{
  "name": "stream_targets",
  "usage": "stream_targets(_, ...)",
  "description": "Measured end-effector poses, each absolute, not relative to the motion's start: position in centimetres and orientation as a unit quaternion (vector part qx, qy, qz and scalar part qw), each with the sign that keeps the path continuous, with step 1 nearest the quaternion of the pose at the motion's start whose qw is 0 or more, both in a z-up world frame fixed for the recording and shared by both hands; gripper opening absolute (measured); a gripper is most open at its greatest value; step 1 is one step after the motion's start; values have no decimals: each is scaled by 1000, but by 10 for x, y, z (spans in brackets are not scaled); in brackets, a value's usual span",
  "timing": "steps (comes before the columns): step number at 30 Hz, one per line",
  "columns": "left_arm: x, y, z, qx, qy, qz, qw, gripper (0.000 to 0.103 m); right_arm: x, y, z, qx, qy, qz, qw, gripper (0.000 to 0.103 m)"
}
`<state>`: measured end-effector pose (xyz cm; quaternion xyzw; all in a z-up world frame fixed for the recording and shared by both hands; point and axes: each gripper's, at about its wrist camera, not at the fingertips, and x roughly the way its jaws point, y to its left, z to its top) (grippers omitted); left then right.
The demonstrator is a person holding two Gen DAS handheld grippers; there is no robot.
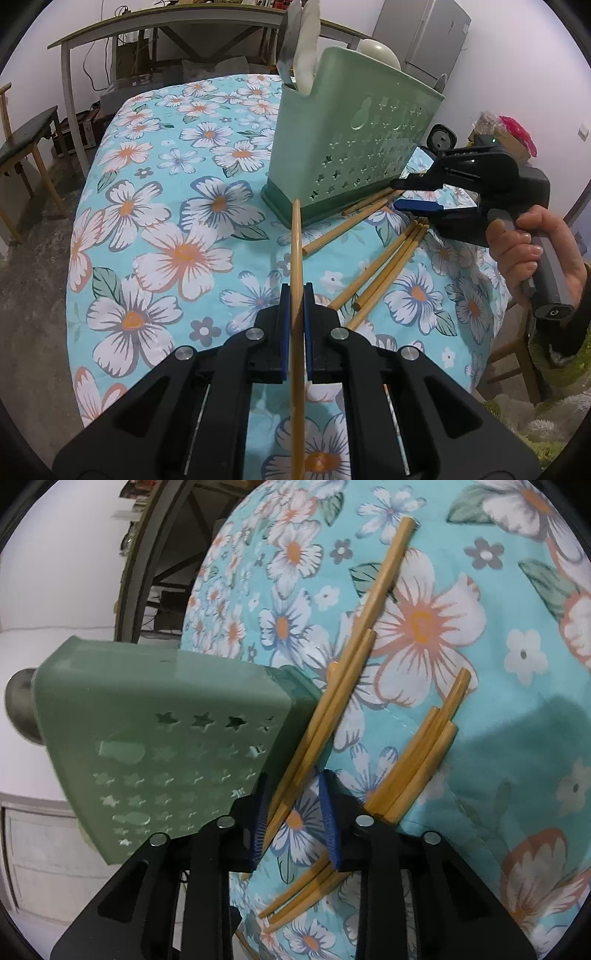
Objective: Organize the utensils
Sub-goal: 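Close the right gripper on the bamboo chopsticks while the left gripper holds its chopstick, then lift the held chopsticks with both grippers toward the green holder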
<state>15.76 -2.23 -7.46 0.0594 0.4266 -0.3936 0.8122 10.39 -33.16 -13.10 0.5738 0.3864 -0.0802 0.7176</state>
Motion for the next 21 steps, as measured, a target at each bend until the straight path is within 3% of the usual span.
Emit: stream_targets(21, 165, -19, -71, 51, 423, -397, 813, 6, 71, -333, -133, 619, 341, -83, 703, 9)
